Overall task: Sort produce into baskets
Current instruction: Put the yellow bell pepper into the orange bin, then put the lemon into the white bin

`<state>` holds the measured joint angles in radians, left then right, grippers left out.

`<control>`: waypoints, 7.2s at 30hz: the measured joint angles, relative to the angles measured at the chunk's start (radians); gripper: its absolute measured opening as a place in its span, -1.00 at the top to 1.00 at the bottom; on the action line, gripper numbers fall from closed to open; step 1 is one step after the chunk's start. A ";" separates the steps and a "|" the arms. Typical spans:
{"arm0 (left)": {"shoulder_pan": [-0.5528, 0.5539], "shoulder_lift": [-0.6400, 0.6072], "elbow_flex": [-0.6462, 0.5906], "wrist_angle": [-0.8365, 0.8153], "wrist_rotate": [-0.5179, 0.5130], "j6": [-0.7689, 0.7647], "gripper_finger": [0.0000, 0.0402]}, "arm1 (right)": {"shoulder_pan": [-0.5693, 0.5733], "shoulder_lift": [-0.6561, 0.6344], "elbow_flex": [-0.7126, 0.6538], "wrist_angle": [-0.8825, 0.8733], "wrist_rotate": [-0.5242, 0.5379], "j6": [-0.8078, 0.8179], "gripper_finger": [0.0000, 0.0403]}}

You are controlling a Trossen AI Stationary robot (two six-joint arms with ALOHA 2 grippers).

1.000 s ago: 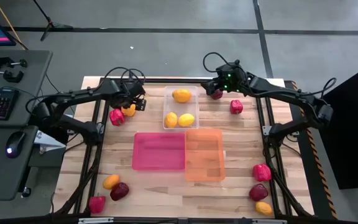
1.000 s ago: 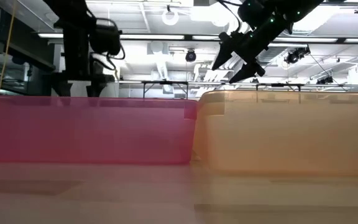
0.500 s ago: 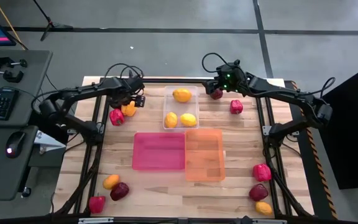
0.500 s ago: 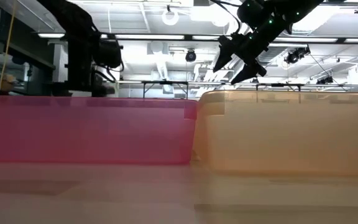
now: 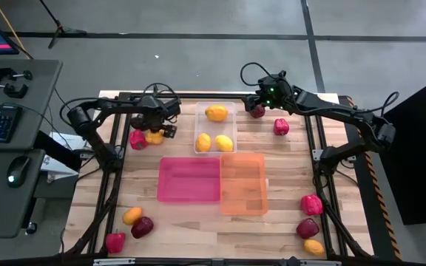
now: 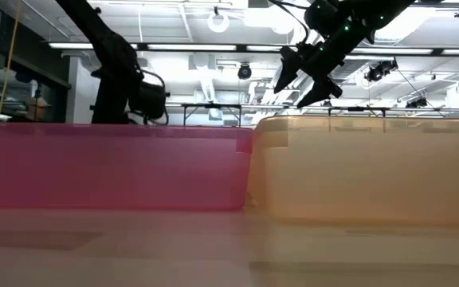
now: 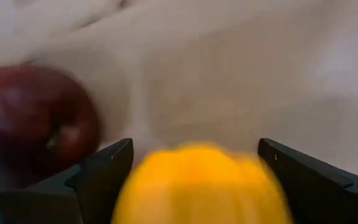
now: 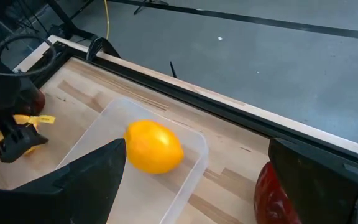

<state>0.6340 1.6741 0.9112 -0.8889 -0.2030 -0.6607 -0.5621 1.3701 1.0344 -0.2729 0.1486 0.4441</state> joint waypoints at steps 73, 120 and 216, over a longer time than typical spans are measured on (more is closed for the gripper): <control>-0.637 -0.149 0.443 0.090 -0.024 0.262 -0.94 | 0.072 -0.259 -0.002 -0.270 -0.051 -0.122 -0.90; -1.596 -0.281 -0.174 -0.003 0.276 -0.851 -0.94 | 0.525 -0.258 -0.002 -0.223 0.057 0.237 -0.90; -0.231 -0.031 0.146 0.809 0.116 0.292 -0.26 | 0.087 -0.132 -0.002 -0.246 0.009 0.131 -0.90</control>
<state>0.4030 1.6428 1.0573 -0.0803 -0.0866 -0.3685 -0.4748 1.2381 1.0325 -0.5190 0.1580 0.5751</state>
